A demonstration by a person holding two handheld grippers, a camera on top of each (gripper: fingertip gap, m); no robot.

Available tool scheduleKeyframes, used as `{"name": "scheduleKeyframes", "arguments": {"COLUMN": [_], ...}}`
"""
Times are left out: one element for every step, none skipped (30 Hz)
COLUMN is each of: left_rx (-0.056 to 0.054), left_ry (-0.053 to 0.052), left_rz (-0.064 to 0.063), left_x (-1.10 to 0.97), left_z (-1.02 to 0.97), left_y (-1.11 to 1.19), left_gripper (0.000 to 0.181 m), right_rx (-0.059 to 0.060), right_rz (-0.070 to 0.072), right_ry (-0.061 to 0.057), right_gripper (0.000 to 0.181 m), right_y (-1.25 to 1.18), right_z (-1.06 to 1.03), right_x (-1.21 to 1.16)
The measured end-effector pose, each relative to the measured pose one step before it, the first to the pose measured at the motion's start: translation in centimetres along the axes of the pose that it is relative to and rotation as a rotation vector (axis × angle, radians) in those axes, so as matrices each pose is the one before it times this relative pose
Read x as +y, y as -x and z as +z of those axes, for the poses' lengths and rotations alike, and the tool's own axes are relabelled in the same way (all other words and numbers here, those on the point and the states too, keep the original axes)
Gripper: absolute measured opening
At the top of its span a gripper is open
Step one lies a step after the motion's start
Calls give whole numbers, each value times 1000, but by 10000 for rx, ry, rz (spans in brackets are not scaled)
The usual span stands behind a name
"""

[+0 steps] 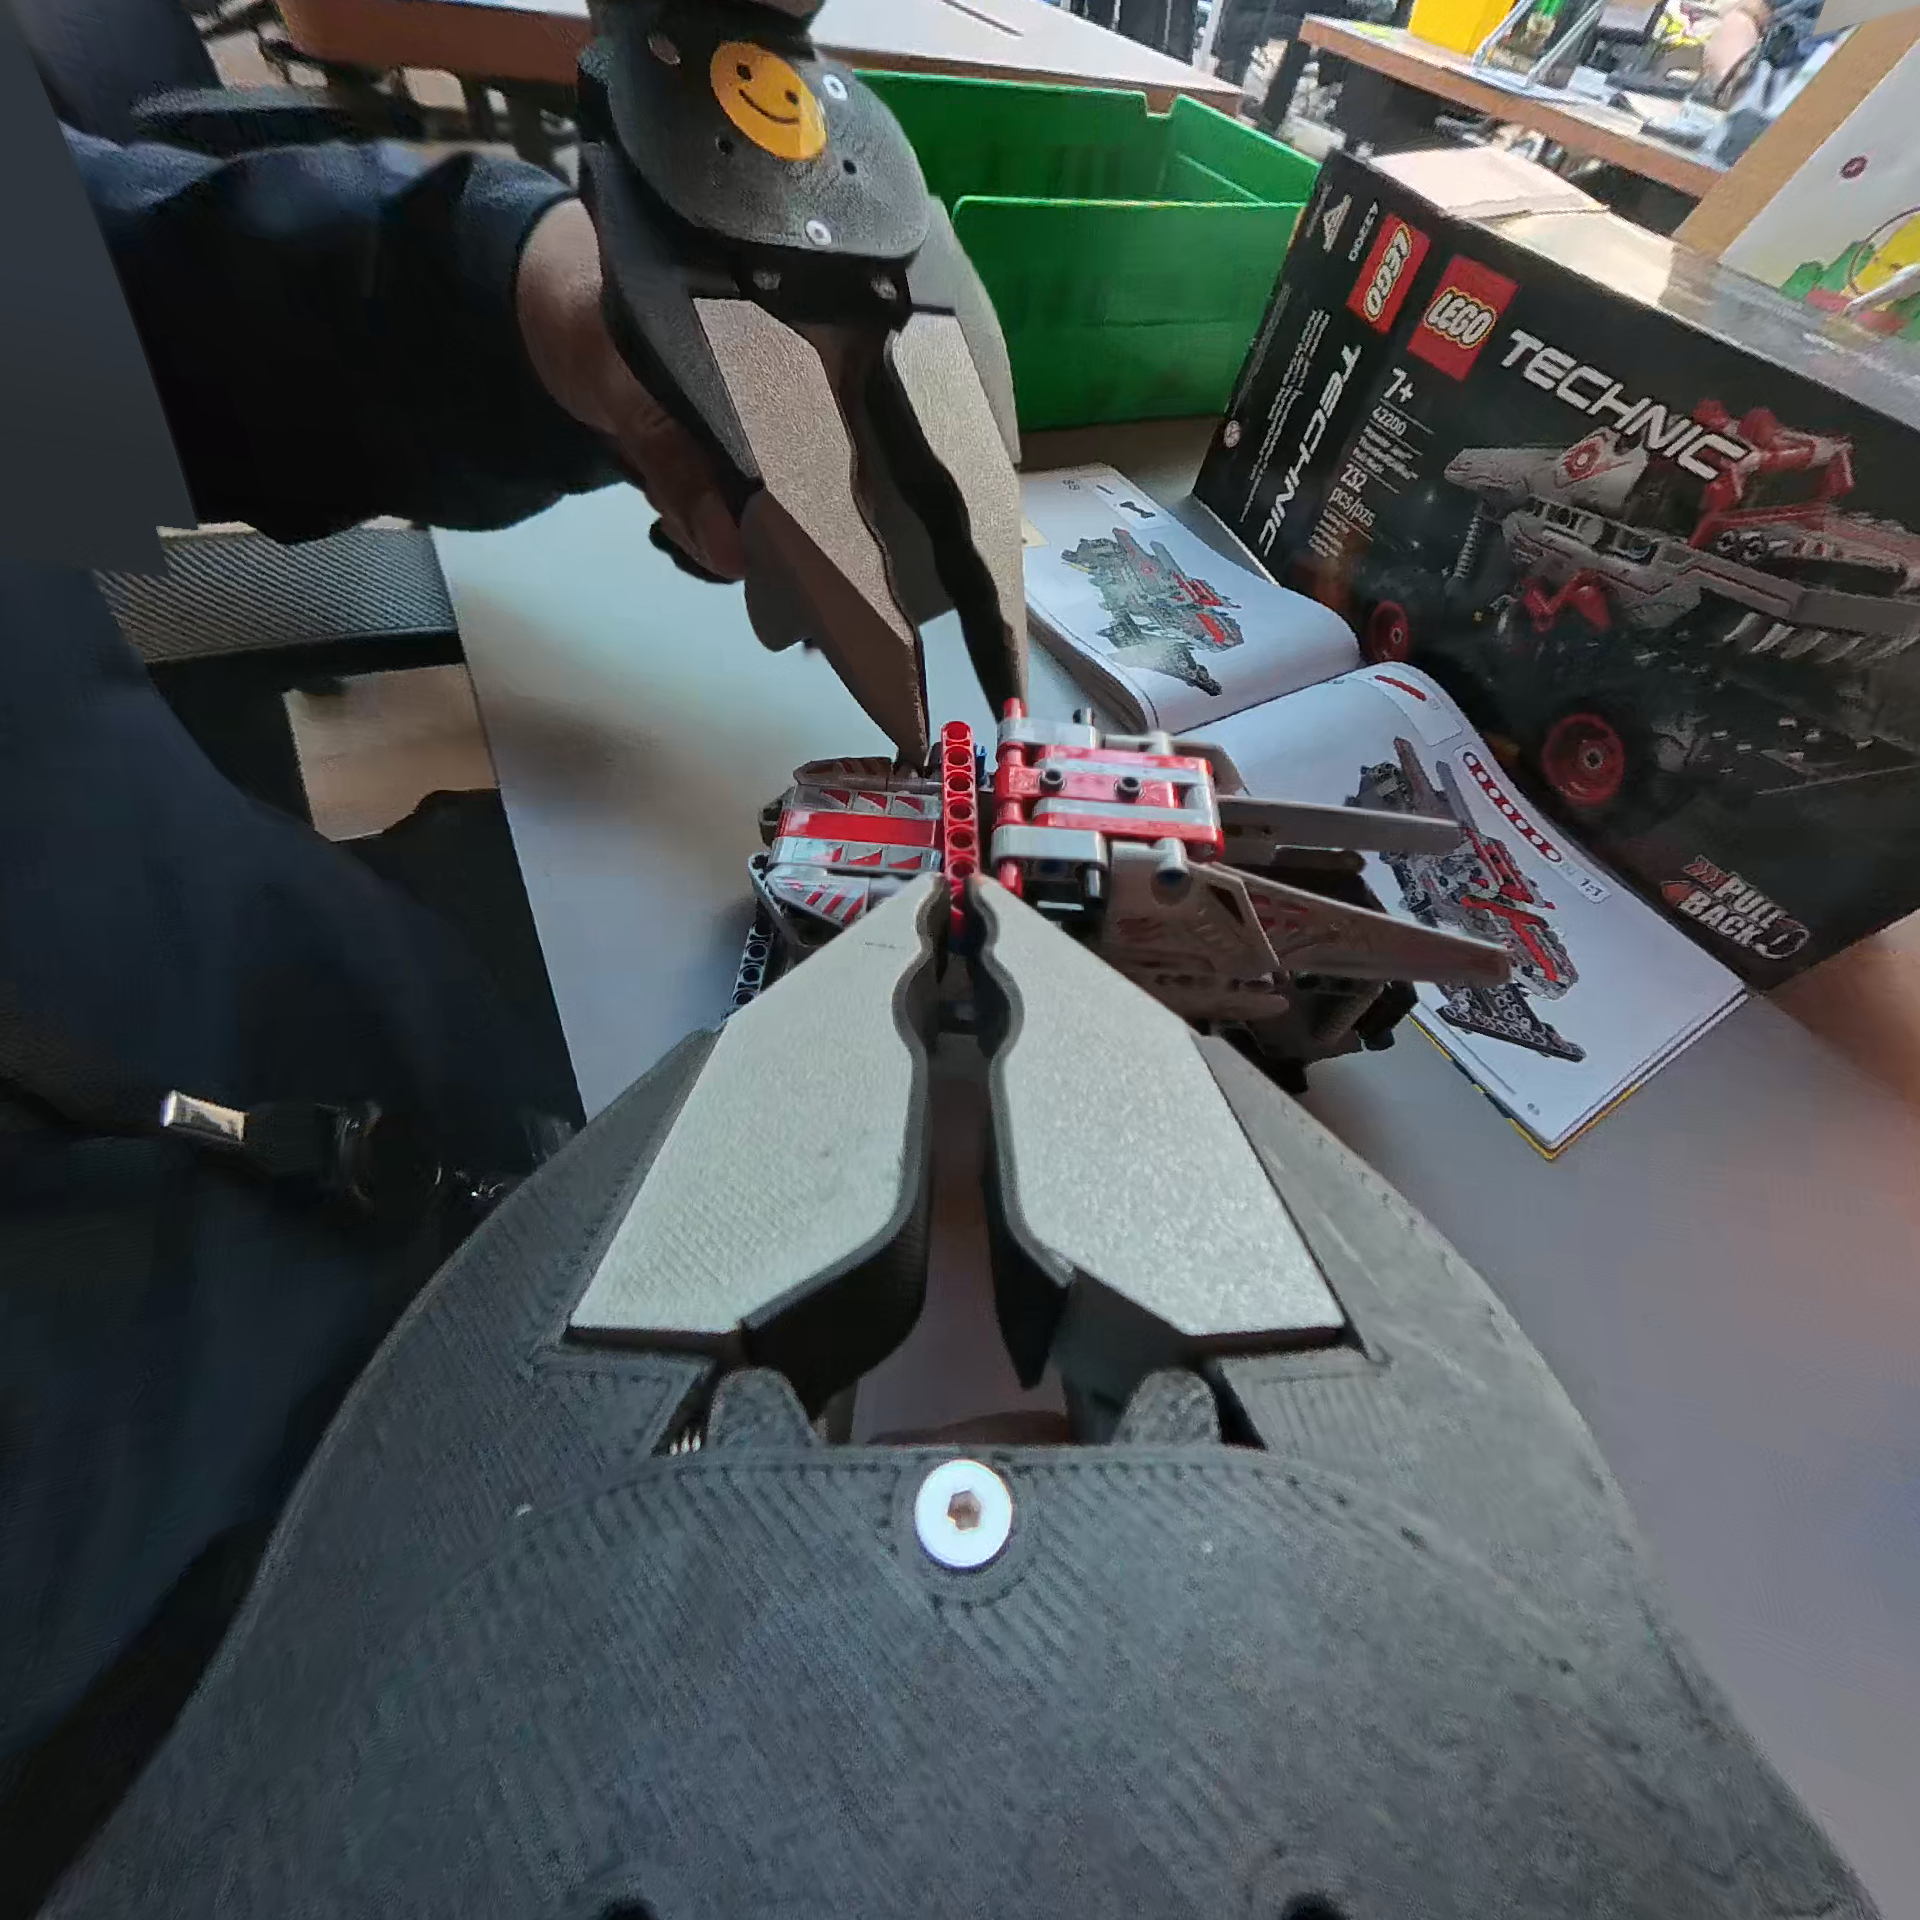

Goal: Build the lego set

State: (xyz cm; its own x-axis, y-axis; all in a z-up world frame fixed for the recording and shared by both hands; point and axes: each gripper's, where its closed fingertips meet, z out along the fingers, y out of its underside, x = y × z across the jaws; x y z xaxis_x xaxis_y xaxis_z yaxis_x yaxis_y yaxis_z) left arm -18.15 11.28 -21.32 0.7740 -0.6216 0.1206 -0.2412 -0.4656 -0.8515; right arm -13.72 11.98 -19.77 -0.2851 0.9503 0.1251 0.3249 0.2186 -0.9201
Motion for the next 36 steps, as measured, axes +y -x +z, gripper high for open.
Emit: {"name": "scheduleKeyframes", "arguments": {"left_rx": [143,147,260,292,411,464,192,14,4,26,2,37,91,140,174,155,66,-86,-245,-194,-38,103,193,229,201,109,-43,-40,-20,104,153,3,-71,-30,-37,-51], "left_ry": [-105,-62,23,-6,-86,53,-30,-133,-126,-92,-91,-54,-24,-9,-8,45,141,136,-2,-170,-272,-252,-142,-10,96,145,158,155,71,45,25,-38,-38,-30,-66,-100], "left_rz": [-157,-196,-184,-181,-187,-143,-101,10,10,10,19,21,35,49,67,81,129,198,196,141,46,6,3,-2,4,63,108,100,23,-29,-32,-19,-27,-29,-21,-40], "left_x": [12,51,182,201,74,244,132,-15,-11,6,1,21,64,88,75,138,236,172,-74,-357,-544,-560,-385,-165,20,149,219,229,102,55,38,-17,-13,19,-21,-89], "left_z": [-6,-30,-20,22,-20,101,113,88,79,78,57,62,97,167,234,257,213,63,-152,-286,-292,-179,-42,95,238,317,318,285,173,83,36,-12,-40,-32,-44,-52], "left_y": [35,43,-153,-250,-473,-638,-309,-84,-86,-130,-109,-176,-286,-359,-408,-345,-149,158,508,559,415,248,112,2,-33,34,215,184,141,-22,-127,75,202,174,205,208], "left_gripper": [22,25,27,25,23,24,26,27,27,27,27,27,26,24,23,23,23,25,26,26,26,25,21,17,16,15,14,14,14,15,15,18,24,30,36,39], "right_rx": [150,152,138,135,146,67,36,52,45,134,111,9,-41,-33,23,11,16,1,-31,-45,-30,4,28,40,55,78,124,201,258,270,253,153,220,329,217,106], "right_rz": [-120,-133,-162,-183,-169,-178,-199,-199,-185,-118,-50,28,73,43,-27,-95,-96,-55,-13,7,16,23,9,-9,2,18,33,67,78,44,53,71,123,150,169,293], "right_ry": [65,111,137,129,171,183,187,225,207,123,-19,22,30,41,98,141,107,83,70,55,38,19,-7,-37,-53,-81,-109,-115,-95,-90,-113,-189,-166,-80,-37,-24], "right_gripper": [0,0,0,2,2,3,3,3,4,7,7,6,5,5,4,4,4,4,4,4,4,4,3,3,3,3,3,7,10,13,16,20,23,26,27,27], "right_y": [0,41,118,138,98,165,182,104,69,-125,-155,-72,-43,-37,-89,-33,-36,-33,-18,-26,-46,-84,-88,-86,-85,-76,-113,-197,-261,-296,-278,-144,-286,-529,-482,-483], "right_z": [101,134,195,249,293,324,361,370,362,293,113,5,-6,-20,-51,-43,-72,-87,-77,-40,-10,36,52,46,42,20,28,22,19,-70,-156,-234,-328,-391,-416,-366], "right_x": [-218,-218,-219,-230,-137,-92,-8,137,192,139,-51,-24,-6,22,103,166,124,81,75,40,32,19,19,-5,3,4,2,47,99,75,3,-167,-165,-30,106,200]}}
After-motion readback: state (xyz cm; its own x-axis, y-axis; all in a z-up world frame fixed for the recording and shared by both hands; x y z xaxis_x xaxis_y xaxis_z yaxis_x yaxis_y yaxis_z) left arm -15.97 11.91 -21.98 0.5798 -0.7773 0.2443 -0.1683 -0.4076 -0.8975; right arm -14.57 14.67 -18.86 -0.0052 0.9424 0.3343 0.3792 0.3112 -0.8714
